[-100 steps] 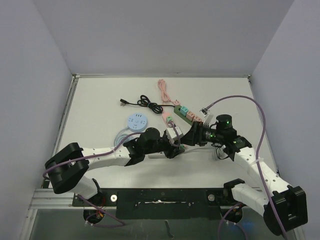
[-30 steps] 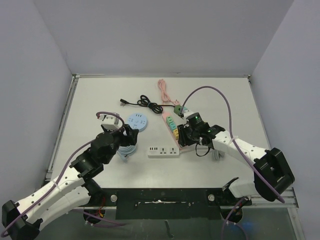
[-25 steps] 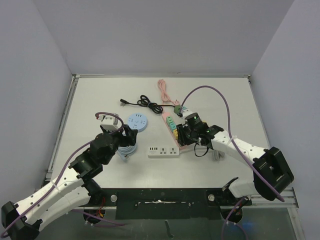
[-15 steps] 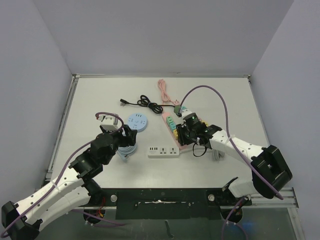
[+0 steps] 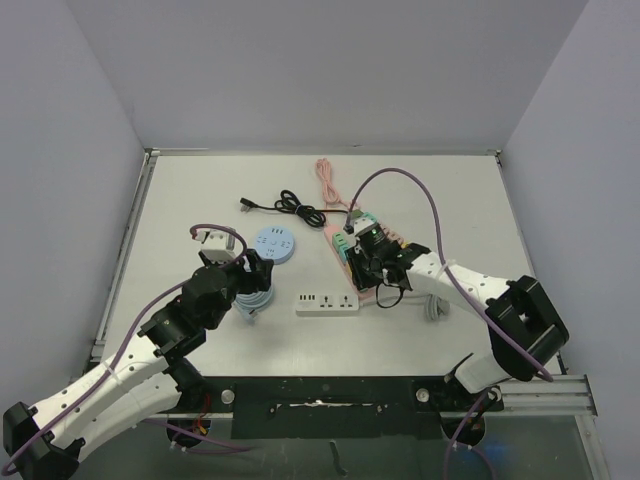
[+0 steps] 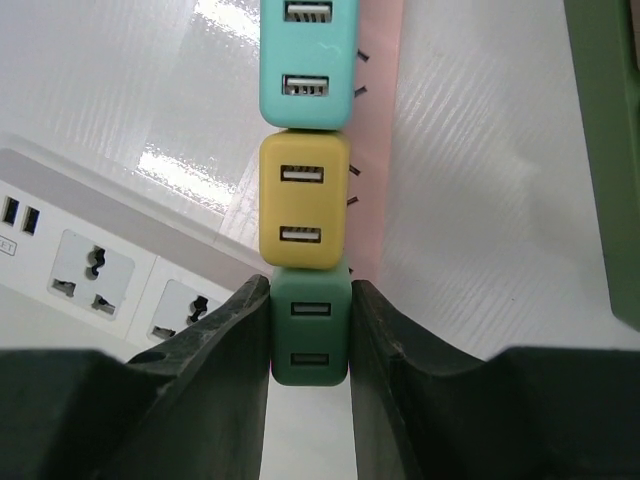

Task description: Insert the plug

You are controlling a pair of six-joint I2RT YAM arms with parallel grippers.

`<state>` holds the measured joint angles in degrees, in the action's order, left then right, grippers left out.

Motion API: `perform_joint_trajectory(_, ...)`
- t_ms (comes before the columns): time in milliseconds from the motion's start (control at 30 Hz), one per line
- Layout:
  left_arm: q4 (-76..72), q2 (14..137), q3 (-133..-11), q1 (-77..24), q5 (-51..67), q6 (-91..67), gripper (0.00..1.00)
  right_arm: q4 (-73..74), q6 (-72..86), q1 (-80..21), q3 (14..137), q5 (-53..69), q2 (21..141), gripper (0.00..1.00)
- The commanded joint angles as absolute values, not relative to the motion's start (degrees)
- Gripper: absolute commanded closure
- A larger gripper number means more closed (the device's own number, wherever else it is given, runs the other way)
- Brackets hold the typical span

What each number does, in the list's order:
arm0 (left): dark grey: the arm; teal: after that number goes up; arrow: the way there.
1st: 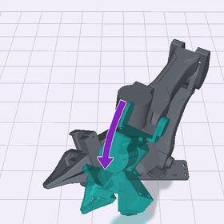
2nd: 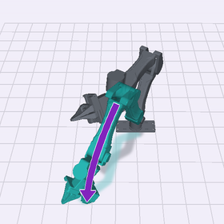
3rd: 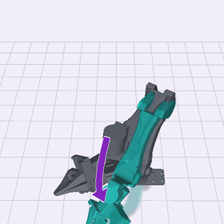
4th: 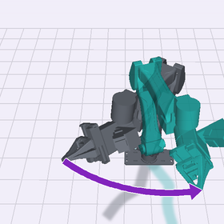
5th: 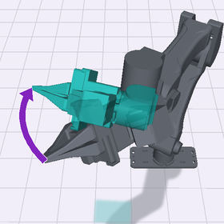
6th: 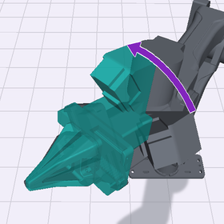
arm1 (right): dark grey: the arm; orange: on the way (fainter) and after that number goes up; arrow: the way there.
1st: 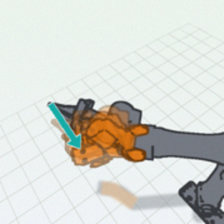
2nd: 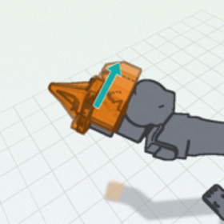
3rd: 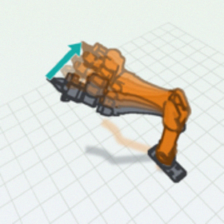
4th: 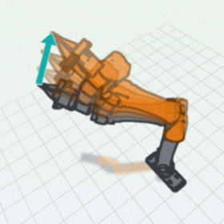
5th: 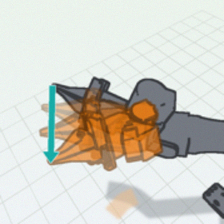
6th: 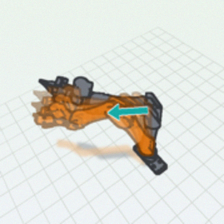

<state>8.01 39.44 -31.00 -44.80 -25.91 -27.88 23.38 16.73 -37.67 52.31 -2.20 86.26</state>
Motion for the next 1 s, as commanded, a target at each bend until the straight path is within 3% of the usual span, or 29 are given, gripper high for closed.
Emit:
perform_joint_trajectory(0, 6.56, 38.59, -32.41, -44.38, -27.42, -28.21, 0.31, 19.5, 18.26, -40.03, 46.97, -8.87, 90.58, 0.89)
perform_joint_trajectory(133, 6.24, 38.78, -32.27, -44.38, -27.52, -28.12, 0.31, 20.37, 20.27, -41.04, 48.0, -10.46, 92.32, 0.86)
perform_joint_trajectory(333, 6.15, 39.17, -32.52, -44.3, -27.45, -28.04, 0.31, 25.48, 23.03, -41.04, 53.98, -8.72, 86.85, 0.53)
perform_joint_trajectory(400, 6.15, 39.14, -32.52, -44.3, -27.42, -28.04, 0.31, 26.55, 23.43, -40.98, 55.2, -8.58, 84.89, 0.48)
perform_joint_trajectory(700, 6.24, 38.92, -32.53, -44.3, -27.48, -28.04, 0.31, 30.09, 24.83, -40.48, 56.98, -7.48, 83.82, 0.51)
perform_joint_trajectory(967, 6.79, 38.63, -32.78, -44.3, -27.7, -28.54, 0.31, 30.74, 25.57, -39.86, 57.14, -10.16, 87.85, 0.67)
